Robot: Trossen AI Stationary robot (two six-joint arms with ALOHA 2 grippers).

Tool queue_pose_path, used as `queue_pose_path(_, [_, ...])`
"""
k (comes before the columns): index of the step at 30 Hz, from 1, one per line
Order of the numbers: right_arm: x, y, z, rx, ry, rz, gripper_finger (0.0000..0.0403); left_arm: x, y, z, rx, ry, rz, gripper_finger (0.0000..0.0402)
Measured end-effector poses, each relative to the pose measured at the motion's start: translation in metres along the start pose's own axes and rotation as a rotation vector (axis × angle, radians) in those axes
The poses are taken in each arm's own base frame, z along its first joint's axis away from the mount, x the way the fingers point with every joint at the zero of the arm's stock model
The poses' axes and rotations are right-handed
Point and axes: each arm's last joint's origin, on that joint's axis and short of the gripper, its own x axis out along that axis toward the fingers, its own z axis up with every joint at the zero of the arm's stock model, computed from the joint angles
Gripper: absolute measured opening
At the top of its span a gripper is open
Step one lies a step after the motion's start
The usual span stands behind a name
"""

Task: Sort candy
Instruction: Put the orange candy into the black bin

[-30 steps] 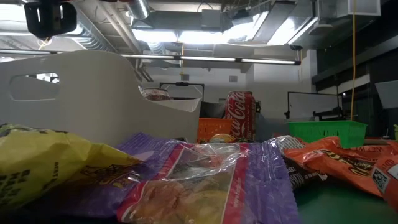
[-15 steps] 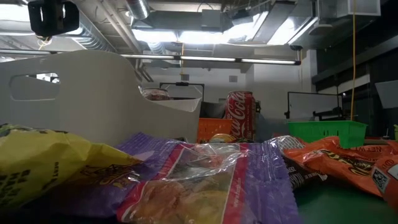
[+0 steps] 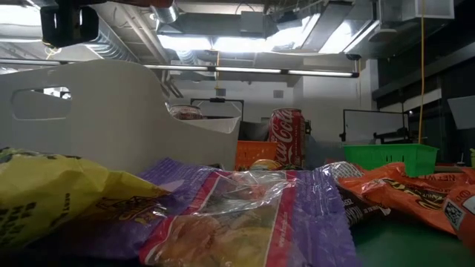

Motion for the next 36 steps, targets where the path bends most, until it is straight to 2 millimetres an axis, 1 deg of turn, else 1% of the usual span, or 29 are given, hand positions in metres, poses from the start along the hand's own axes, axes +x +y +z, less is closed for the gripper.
queue_pose_path(8, [0.000,0.000,0.000,0.000,0.005,-0.005,0.0094,0.000,0.000,0.000,0.003,0.000,0.000,0.0052])
queue_pose_path(12, [0.000,0.000,0.000,0.000,0.004,-0.005,0.0075,0.000,0.000,0.000,0.064,0.009,-0.004,0.0058])
queue_pose_path(20, [0.000,0.000,0.000,0.000,0.011,0.000,0.0043,0.000,0.000,-0.001,0.104,0.026,-0.011,0.0110])
queue_pose_path(26, [-0.001,0.002,-0.003,-0.001,0.041,0.015,0.0032,0.000,0.000,-0.001,0.110,0.030,-0.006,0.0141])
queue_pose_path(29, [-0.007,0.002,-0.004,-0.001,0.086,0.033,0.0031,0.000,0.001,-0.001,0.117,0.035,0.003,0.0147])
queue_pose_path(31, [-0.016,0.001,-0.004,-0.005,0.153,0.033,0.0031,0.000,0.003,-0.002,0.127,0.042,0.014,0.0148])
queue_pose_path(33, [-0.027,-0.002,-0.002,-0.010,0.205,0.011,0.0031,0.000,0.003,-0.002,0.132,0.046,0.020,0.0147])
queue_pose_path(36, [-0.048,-0.007,0.001,-0.025,0.300,-0.036,0.0030,0.000,0.004,-0.003,0.138,0.049,0.028,0.0145])
